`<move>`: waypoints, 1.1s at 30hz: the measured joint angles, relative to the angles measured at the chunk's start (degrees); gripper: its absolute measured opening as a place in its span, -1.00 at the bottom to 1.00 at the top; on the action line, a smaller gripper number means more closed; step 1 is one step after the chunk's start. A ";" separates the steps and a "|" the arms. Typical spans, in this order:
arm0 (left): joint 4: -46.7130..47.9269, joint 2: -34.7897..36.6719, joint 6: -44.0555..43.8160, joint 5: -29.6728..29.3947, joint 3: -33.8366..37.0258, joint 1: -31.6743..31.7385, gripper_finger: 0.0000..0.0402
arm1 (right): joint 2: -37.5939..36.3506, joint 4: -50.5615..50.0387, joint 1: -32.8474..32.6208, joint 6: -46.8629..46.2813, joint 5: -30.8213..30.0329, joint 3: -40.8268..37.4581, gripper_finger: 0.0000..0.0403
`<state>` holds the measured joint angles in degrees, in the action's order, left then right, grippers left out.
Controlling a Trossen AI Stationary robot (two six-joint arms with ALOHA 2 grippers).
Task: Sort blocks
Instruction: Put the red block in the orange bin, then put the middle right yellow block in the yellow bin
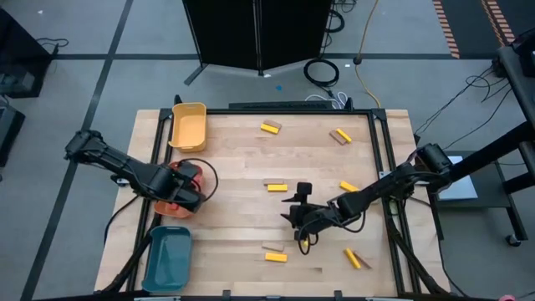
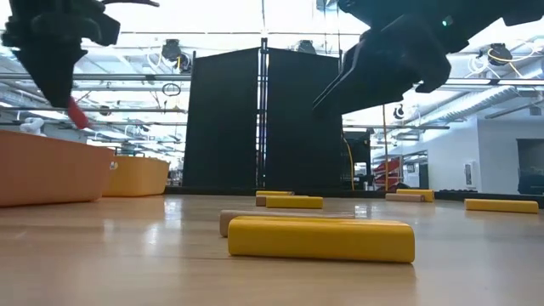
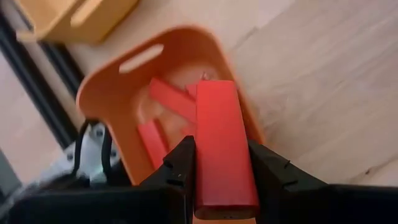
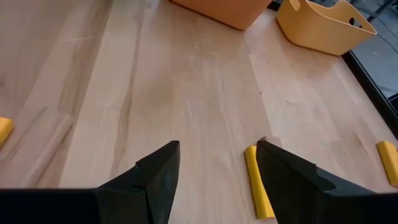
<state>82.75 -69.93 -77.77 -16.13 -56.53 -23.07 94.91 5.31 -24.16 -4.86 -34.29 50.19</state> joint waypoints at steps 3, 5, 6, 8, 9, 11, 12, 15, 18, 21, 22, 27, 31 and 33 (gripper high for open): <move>0.26 -0.21 0.15 2.19 0.05 0.00 -0.54 | 0.00 0.01 0.24 0.00 0.03 0.00 0.03; 0.20 -0.20 0.30 2.46 0.39 -0.02 -0.52 | 0.00 0.01 0.24 -0.03 0.03 0.00 0.03; 0.27 -0.20 0.30 2.46 0.70 -0.04 -0.50 | 0.00 0.01 0.24 -0.24 0.03 0.00 0.03; 0.23 -0.22 0.89 2.42 1.63 -0.04 -0.44 | 0.02 0.01 0.24 -0.94 0.05 0.00 0.03; 0.27 -0.22 1.64 2.36 2.09 -0.04 -0.41 | 0.02 0.01 0.24 -1.26 0.07 0.00 0.03; 0.27 -0.22 1.74 1.92 3.19 -0.04 -0.32 | 0.02 -0.01 0.24 -1.36 0.14 0.00 0.03; 0.29 -0.22 1.74 1.86 3.67 -0.04 -0.28 | 0.02 -0.01 0.24 -1.39 0.26 0.00 0.03; 0.27 -0.22 1.74 1.19 4.71 -0.04 -0.16 | 0.02 0.00 0.24 -1.54 1.72 0.00 0.03; 0.24 -0.22 1.87 0.93 5.64 -0.04 -0.05 | 0.02 -0.09 0.20 -2.32 1.82 0.00 0.03; 0.29 -0.22 4.66 0.83 5.97 0.21 0.01 | 0.02 -0.91 0.20 -2.93 1.88 0.00 0.03; 0.23 -0.22 5.57 0.23 5.97 0.22 0.02 | 0.02 -1.22 0.20 -2.98 1.89 0.00 0.03; -6.92 -0.22 9.46 -13.90 5.73 -1.29 0.03 | 0.02 -4.61 0.20 -3.66 1.45 -0.02 0.03; -29.39 -0.20 22.11 -31.53 7.38 -4.25 0.03 | 0.02 -5.47 0.20 -4.80 1.32 -0.02 0.03; -47.00 -0.22 36.31 -34.75 9.73 -4.81 0.03 | 0.02 -5.48 0.20 -4.96 1.35 -0.02 0.03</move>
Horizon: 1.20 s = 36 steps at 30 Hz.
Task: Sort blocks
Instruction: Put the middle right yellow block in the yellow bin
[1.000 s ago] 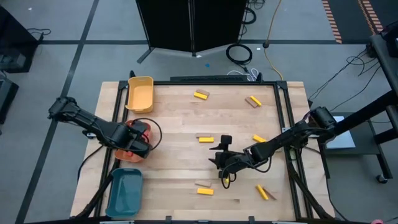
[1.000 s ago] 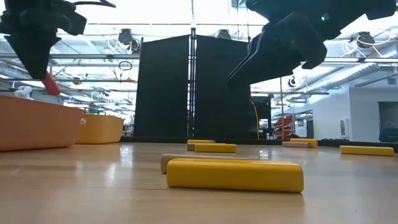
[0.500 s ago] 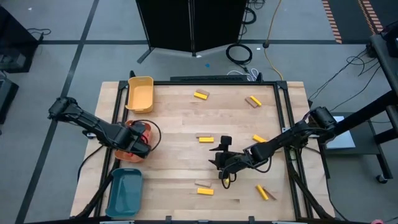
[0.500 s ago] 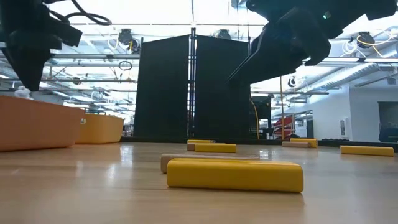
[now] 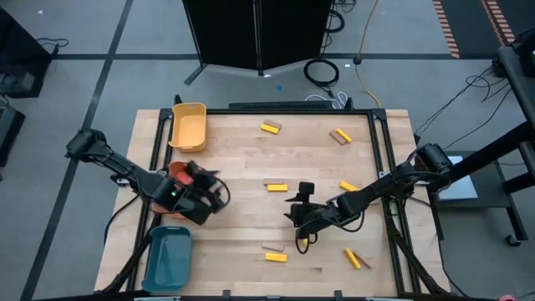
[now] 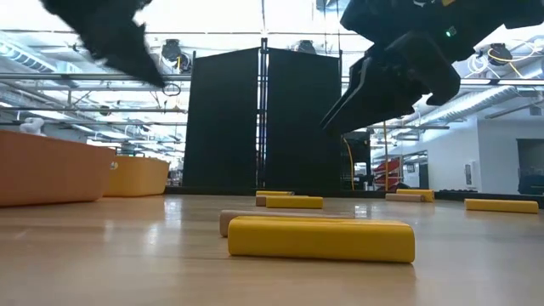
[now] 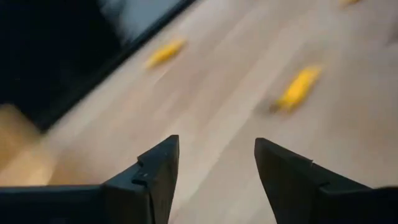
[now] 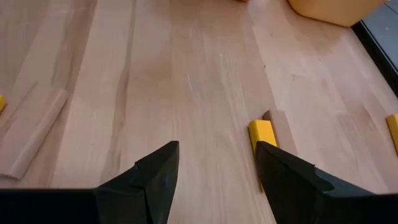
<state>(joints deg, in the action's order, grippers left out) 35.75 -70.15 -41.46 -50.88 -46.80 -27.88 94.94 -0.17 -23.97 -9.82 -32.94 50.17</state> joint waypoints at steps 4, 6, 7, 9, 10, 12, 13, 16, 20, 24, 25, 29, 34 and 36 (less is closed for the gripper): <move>-39.11 -1.26 31.03 5.88 6.77 1.13 0.03 | -0.61 -3.23 0.10 -0.73 0.03 0.00 0.03; -55.90 -2.45 40.99 12.64 10.35 2.87 0.03 | -2.18 -6.90 1.05 -2.66 0.02 0.00 0.01; -64.00 -3.37 43.76 17.64 11.81 4.13 0.03 | -3.44 -9.57 1.73 -4.04 0.06 0.00 -0.01; -75.23 -5.55 45.50 27.12 13.96 7.09 0.03 | -6.30 -15.34 3.08 -7.54 0.03 0.00 -0.05; -78.51 -6.65 45.35 31.01 14.66 8.50 0.03 | -7.79 -18.78 3.72 -9.76 0.05 0.00 -0.07; -83.68 -9.32 44.64 35.51 14.82 11.24 0.03 | -11.17 -26.17 4.85 -14.51 0.67 0.00 -0.12; -85.95 -10.38 44.29 36.45 14.79 12.32 0.03 | -12.84 -29.91 5.66 -16.22 1.88 0.00 -0.14; -92.73 -13.56 44.44 39.43 14.75 15.29 0.04 | -17.72 -40.78 8.79 -19.23 6.77 0.00 -0.18; -93.84 -15.05 45.01 46.01 14.75 18.05 0.04 | -22.25 -49.56 14.46 -19.78 13.24 -0.02 -0.20; -92.09 -15.17 45.13 47.75 14.75 19.59 0.04 | -22.99 -51.85 21.38 -17.20 13.93 -0.02 -0.20; -92.07 -15.16 45.29 47.75 14.75 20.01 0.04 | -22.73 -51.42 23.33 -15.72 14.27 -0.02 -0.20; -92.02 -15.13 45.18 49.02 14.75 21.88 0.04 | -20.25 -52.91 32.79 -12.17 19.99 0.00 -0.20; -91.32 -15.13 45.44 52.58 14.75 23.50 0.04 | -18.11 -61.18 40.51 -11.54 27.34 -0.02 -0.20; -90.75 -15.13 46.11 52.83 14.75 24.32 0.04 | -18.14 -62.32 40.24 -12.37 28.84 -0.02 -0.20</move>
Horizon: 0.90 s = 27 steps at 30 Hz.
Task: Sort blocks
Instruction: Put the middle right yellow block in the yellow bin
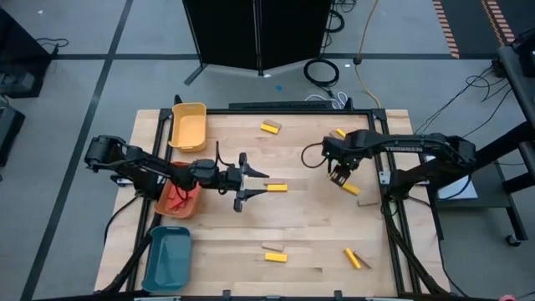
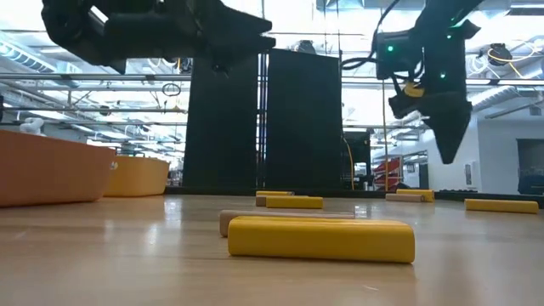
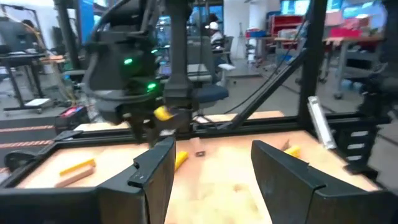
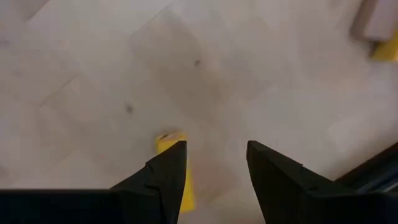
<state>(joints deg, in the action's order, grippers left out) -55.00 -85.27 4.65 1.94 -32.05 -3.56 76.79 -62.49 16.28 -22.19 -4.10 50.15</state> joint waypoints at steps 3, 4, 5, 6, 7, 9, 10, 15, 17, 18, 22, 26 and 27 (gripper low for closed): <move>0.33 0.00 0.22 -0.07 0.00 1.19 0.04 | 0.00 -1.45 -2.19 -2.56 1.22 0.00 -0.20; 0.49 0.00 0.21 -0.05 0.00 1.45 0.04 | 0.00 -2.08 -3.04 -3.64 1.29 0.00 -0.20; 0.91 0.02 0.21 0.07 -0.02 1.69 0.04 | 0.00 -2.71 -3.97 -4.80 1.30 0.00 -0.20; 1.51 0.02 0.20 0.81 -0.02 1.86 0.04 | 0.00 -3.06 -4.86 -5.87 1.41 -0.13 -0.20; 2.03 0.02 0.20 1.48 -0.02 2.03 0.04 | 0.00 -2.93 -5.82 -6.70 1.50 -0.49 -0.20; 2.20 0.02 0.17 2.45 -0.02 2.06 0.04 | 0.00 -2.77 -7.72 -7.78 1.55 -1.63 -0.20; 2.13 0.02 0.17 2.51 -0.02 2.06 0.04 | 0.00 -2.62 -8.58 -8.34 1.72 -2.51 -0.20; 1.96 0.02 0.17 2.57 -0.02 2.04 0.04 | 0.00 2.94 -12.56 -10.11 2.74 -8.44 -0.20; 1.99 0.02 0.07 2.57 -0.02 2.04 0.04 | 0.00 5.00 -13.87 -10.17 2.53 -10.24 -0.20; 1.98 0.02 -0.19 2.57 -0.02 2.04 0.04 | 0.00 5.79 -14.35 -10.19 2.03 -10.83 -0.20; 1.99 0.02 -1.25 2.59 -0.02 2.04 0.04 | 0.00 5.96 -16.13 -11.57 -2.85 -12.50 -0.20; 2.01 0.02 -1.27 2.59 -0.02 2.04 0.04 | 0.00 6.88 -18.14 -12.89 -3.30 -13.46 -0.20; 2.01 0.02 -1.27 2.60 -0.02 2.04 0.04 | 0.00 7.39 -18.63 -12.96 -3.30 -13.76 -0.20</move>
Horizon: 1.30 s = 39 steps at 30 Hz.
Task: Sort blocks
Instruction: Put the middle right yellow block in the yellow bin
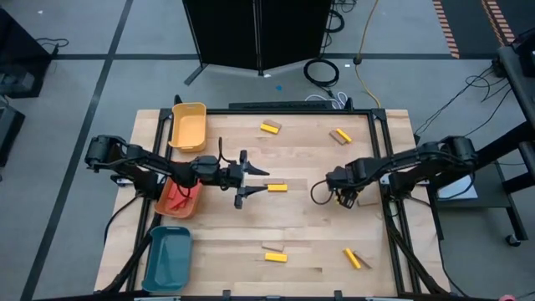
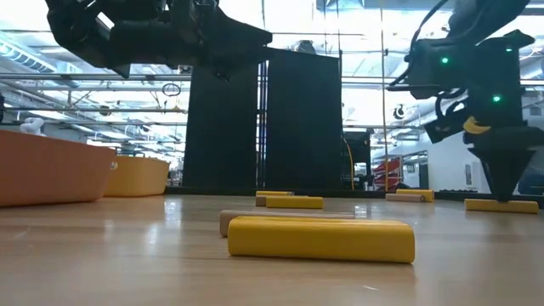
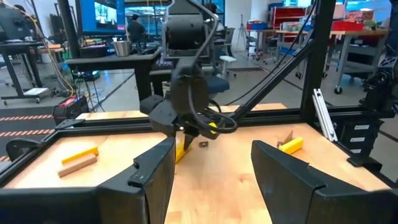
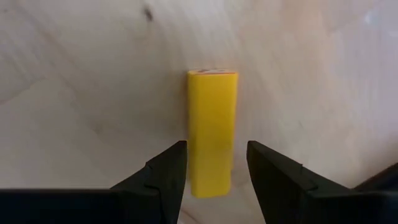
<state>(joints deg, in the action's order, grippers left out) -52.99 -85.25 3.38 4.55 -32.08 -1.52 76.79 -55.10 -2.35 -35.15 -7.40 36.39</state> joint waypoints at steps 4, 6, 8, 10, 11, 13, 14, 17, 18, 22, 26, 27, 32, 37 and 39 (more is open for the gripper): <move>0.23 0.00 -0.07 -0.01 0.00 0.00 0.04 | 0.00 2.72 -1.50 -0.68 0.22 -1.74 -0.20; 1.50 0.00 -0.09 -0.01 0.00 -0.10 0.04 | 0.00 4.53 -1.80 -1.35 0.24 -3.11 -0.20; 2.69 0.00 -0.09 -0.01 0.00 -0.11 0.04 | -0.21 5.62 -1.92 -2.29 0.20 -4.00 -0.20; 2.69 0.00 -0.11 -0.01 0.00 -0.11 0.04 | -0.24 5.77 -1.92 -2.99 0.16 -4.34 -0.20; 2.58 0.00 -0.11 -0.01 0.00 -0.11 0.04 | -0.20 5.71 -1.92 -3.22 0.13 -4.34 -0.20; 2.54 0.00 -0.13 -0.01 0.00 -0.11 0.04 | -0.42 5.69 -1.92 -3.21 0.11 -4.16 -0.23; 2.54 0.00 -0.13 -0.01 0.00 -0.11 0.04 | -0.44 5.69 -1.92 -3.18 0.15 -4.03 -0.26; 2.54 0.00 -0.28 -0.01 0.00 -0.11 0.04 | -0.35 5.46 -1.92 -2.37 0.32 -3.47 -0.39; 2.54 0.00 -0.28 -0.01 0.00 -0.11 0.04 | -0.31 5.46 -1.92 -2.04 0.14 -3.19 -0.44; 2.53 0.00 -0.28 -0.01 0.00 -0.11 0.04 | -0.31 6.21 -1.88 -1.69 -0.67 -1.66 -0.64; 2.49 0.00 -0.26 -0.01 0.00 -0.11 0.04 | -0.31 9.02 -1.93 -1.23 -0.28 0.76 -0.67; 2.31 0.00 -0.26 -0.01 0.00 -0.11 0.04 | -0.31 10.02 -2.09 -0.81 -0.18 1.42 -0.65; -0.75 -0.49 -1.30 -0.01 0.00 -0.11 0.04 | -0.31 20.21 -3.79 3.75 -0.12 5.00 -0.57; -8.98 -4.00 -4.80 -0.37 -0.02 -0.11 0.04 | -0.33 35.36 -5.90 10.08 -0.05 7.60 -0.57; -13.73 -6.24 -6.91 -0.81 -0.06 0.02 0.04 | -0.33 41.27 -6.68 12.76 -0.04 8.28 -0.57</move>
<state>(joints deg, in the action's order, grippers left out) -66.72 -91.49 -3.53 3.73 -32.13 -1.50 76.47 -13.83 -9.03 -22.39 -7.44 44.67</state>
